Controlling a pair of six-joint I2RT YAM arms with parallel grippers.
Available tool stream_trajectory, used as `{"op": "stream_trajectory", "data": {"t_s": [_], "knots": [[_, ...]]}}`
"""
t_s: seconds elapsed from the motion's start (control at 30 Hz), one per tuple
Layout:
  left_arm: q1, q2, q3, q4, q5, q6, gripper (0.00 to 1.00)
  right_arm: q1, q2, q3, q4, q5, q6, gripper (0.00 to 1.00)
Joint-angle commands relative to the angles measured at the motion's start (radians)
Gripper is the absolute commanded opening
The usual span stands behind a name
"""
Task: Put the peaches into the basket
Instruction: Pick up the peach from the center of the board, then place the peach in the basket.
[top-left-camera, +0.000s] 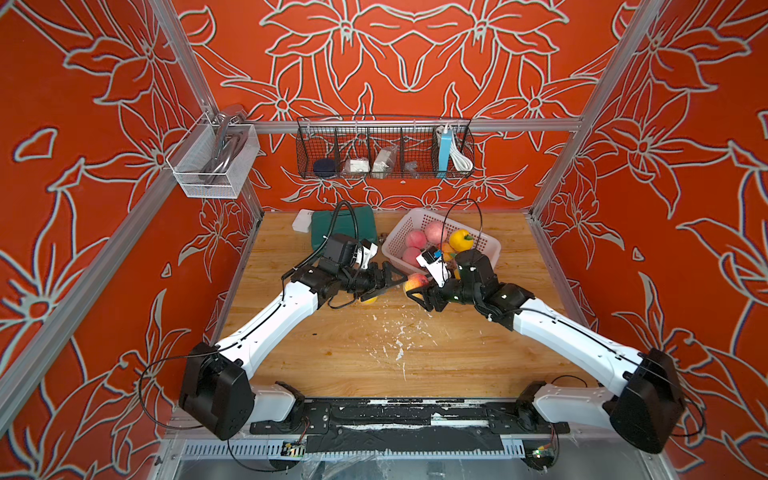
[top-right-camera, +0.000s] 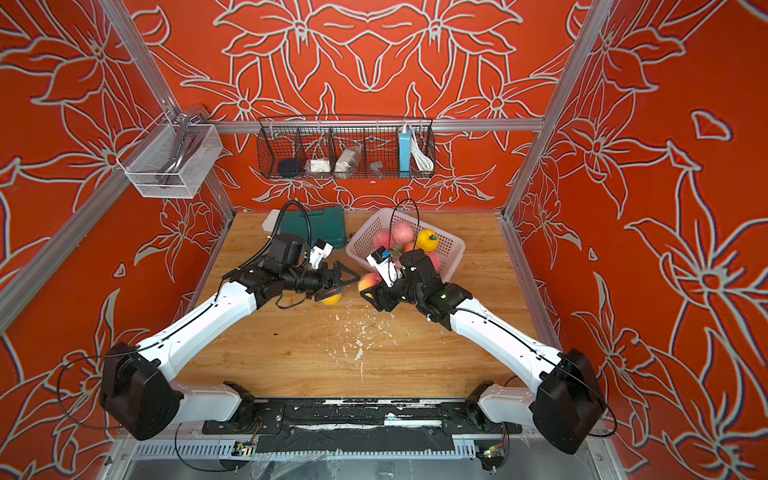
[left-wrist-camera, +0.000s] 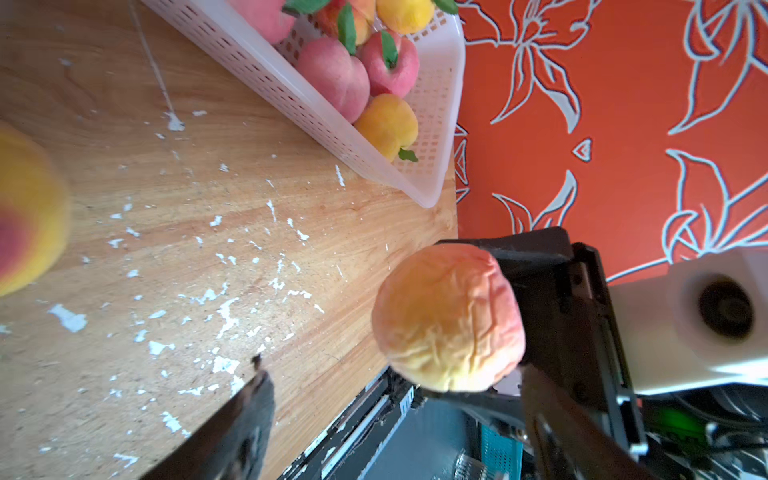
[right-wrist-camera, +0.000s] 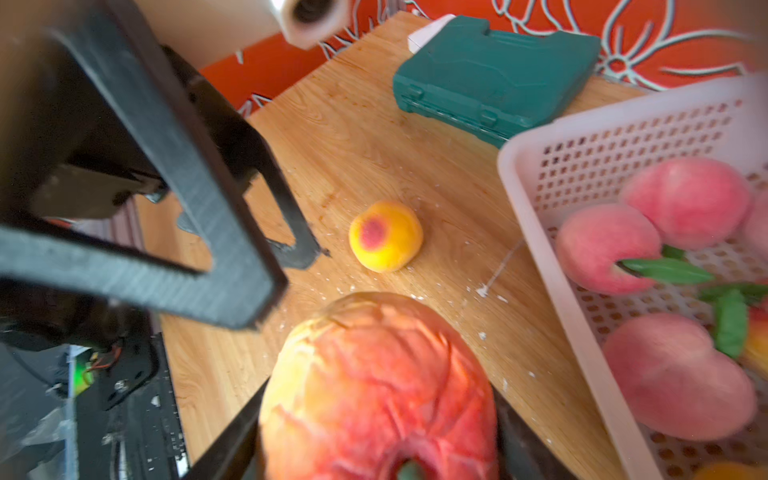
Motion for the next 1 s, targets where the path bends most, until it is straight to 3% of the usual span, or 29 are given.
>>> {"op": "stream_trajectory", "data": {"t_s": [0.0,0.13,0.27,0.57,0.97], "knots": [[0.01,-0.032,0.034,-0.135,-0.084,0.132,0.87,-0.031,-0.006,0.055,-0.075,0.082,-0.041,0.67],[0.01,-0.036,0.061,-0.227,-0.179,0.225,0.87,-0.107,0.009,0.074,-0.095,0.097,-0.014,0.68],[0.01,-0.043,0.061,-0.252,-0.212,0.269,0.87,-0.175,0.038,0.132,-0.169,0.21,-0.002,0.68],[0.009,-0.052,0.034,-0.247,-0.211,0.31,0.89,-0.348,0.126,0.214,-0.207,0.311,0.007,0.67],[0.01,-0.043,0.04,-0.222,-0.156,0.313,0.89,-0.481,0.308,0.321,-0.199,0.365,-0.029,0.68]]}}
